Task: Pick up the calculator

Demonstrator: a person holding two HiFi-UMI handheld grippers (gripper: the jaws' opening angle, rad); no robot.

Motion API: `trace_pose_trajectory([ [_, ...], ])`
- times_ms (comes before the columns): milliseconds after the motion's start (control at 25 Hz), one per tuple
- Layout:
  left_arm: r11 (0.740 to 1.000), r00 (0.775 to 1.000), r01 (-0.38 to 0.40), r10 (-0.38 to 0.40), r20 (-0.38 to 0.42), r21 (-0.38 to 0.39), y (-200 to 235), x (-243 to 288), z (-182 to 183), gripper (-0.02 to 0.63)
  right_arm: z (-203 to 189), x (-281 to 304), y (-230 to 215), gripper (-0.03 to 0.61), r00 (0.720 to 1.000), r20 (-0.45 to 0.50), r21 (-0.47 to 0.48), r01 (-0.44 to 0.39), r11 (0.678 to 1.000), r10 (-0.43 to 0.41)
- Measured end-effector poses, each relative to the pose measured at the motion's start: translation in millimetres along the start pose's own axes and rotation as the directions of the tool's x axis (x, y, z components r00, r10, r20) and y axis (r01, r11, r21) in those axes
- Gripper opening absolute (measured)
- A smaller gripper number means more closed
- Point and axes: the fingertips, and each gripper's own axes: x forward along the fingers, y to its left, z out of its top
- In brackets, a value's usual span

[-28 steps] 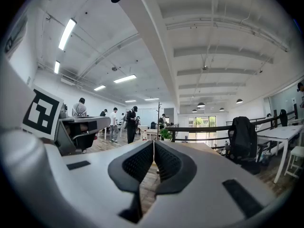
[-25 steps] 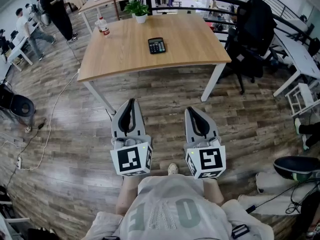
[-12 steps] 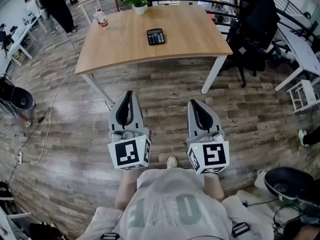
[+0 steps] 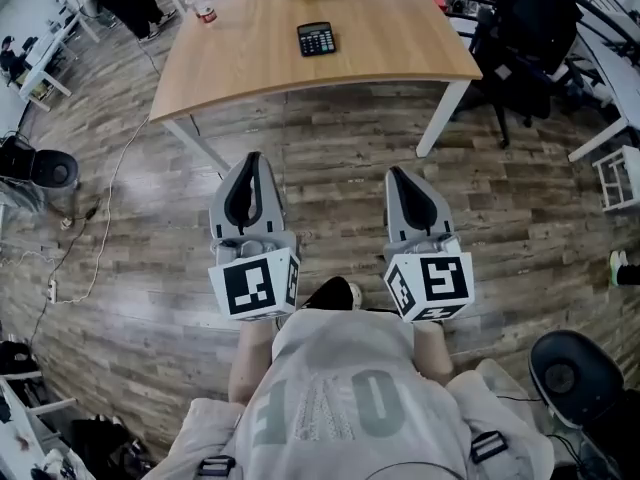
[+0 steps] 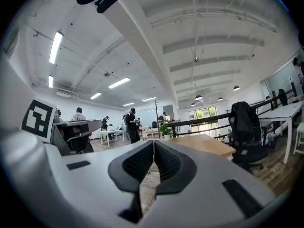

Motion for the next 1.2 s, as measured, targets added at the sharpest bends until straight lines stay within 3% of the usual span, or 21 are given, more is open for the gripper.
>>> trace_pose_trajectory([
  [200,0.999,0.998,-0.033,0.032,-0.045,-0.026,10,9,-12,0.015,-8,3,-5,0.020,0.999,-0.032,0.001,-0.025,1.000,0.025],
  [600,0.999,1.000,-0.027,0.027,0.008,-0.032,-3,31,-11,0.015,1,11,-29,0.020,1.000,0.002,-0.063,-0.007,0.998,0.007],
  [720,0.999,0.998,-0.034,0.035,0.045,-0.039,-2,40,-12,0.015,0,21,-28,0.020,0.999,0.024,-0.096,-0.034,0.995,0.036],
  [1000,0.997,0.997,-0.056,0.059,0.042,-0.062,3,59,-51,0.015,-23,67,-31,0.020,0.994,0.047,-0.116,-0.091,0.989,0.097],
  [1200,0.996,0.996,-0.086,0.086,0.011,-0.023,21,87,-77,0.014,-40,116,-32,0.020,0.991,0.017,-0.100,-0.130,0.986,0.132],
])
